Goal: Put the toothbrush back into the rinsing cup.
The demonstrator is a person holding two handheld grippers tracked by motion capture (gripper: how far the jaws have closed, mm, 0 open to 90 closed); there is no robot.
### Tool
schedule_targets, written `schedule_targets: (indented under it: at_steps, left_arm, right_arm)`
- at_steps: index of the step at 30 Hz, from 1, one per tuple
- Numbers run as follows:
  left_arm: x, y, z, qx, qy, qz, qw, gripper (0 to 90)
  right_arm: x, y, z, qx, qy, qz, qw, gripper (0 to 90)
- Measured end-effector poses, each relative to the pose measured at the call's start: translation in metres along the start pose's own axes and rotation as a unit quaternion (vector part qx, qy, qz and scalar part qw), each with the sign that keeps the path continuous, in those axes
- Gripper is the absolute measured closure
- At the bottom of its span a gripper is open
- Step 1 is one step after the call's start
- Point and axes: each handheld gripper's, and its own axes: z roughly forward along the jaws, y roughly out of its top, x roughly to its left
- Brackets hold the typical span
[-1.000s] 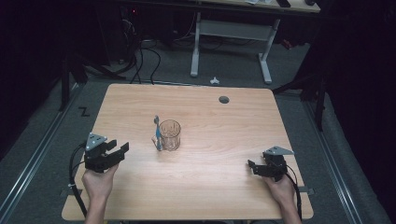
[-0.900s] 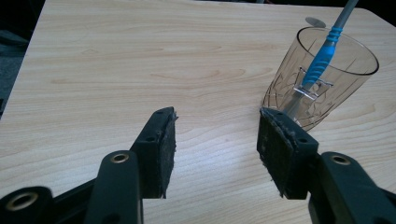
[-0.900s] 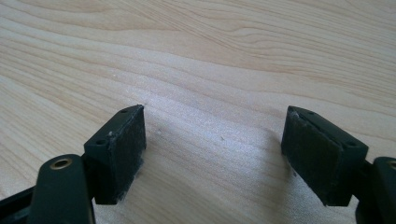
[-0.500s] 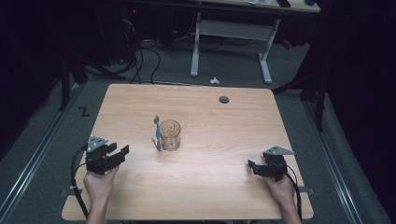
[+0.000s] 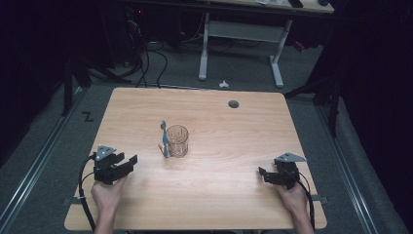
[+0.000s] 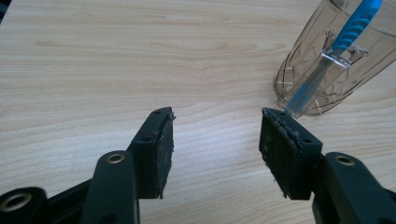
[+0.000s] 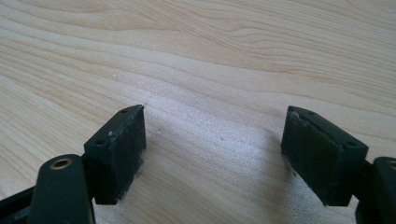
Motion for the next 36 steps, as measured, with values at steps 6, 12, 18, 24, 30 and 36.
schedule_targets:
  at_steps: [6, 12, 18, 24, 30, 36]
  left_arm:
    - [-0.002, -0.004, 0.006, 0.007, 0.0, -0.002, 1.0, 44.7]
    - [-0.003, -0.007, 0.013, 0.015, 0.0, -0.001, 0.9999, 44.5]
    - [-0.007, -0.01, 0.021, 0.023, 0.003, 0.003, 0.9997, 44.3]
    - [-0.009, -0.012, 0.028, 0.029, 0.005, 0.007, 0.9995, 44.3]
    - [-0.011, -0.013, 0.034, 0.036, 0.008, 0.015, 0.9992, 44.3]
    - [-0.017, -0.015, 0.041, 0.044, 0.022, 0.037, 0.9981, 44.1]
  right_arm:
    - [0.0, 0.0, 0.0, 0.0, 0.0, 0.0, 1.0, 22.1]
    - [0.0, 0.0, 0.0, 0.0, 0.0, 0.0, 1.0, 22.1]
    - [0.0, 0.0, 0.0, 0.0, 0.0, 0.0, 1.0, 22.1]
    - [0.0, 0.0, 0.0, -0.001, 0.0, -0.001, 1.0, 22.1]
    - [0.0, 0.0, 0.0, -0.001, 0.0, -0.001, 1.0, 22.1]
    - [0.0, 0.0, 0.0, 0.0, 0.0, 0.0, 1.0, 22.1]
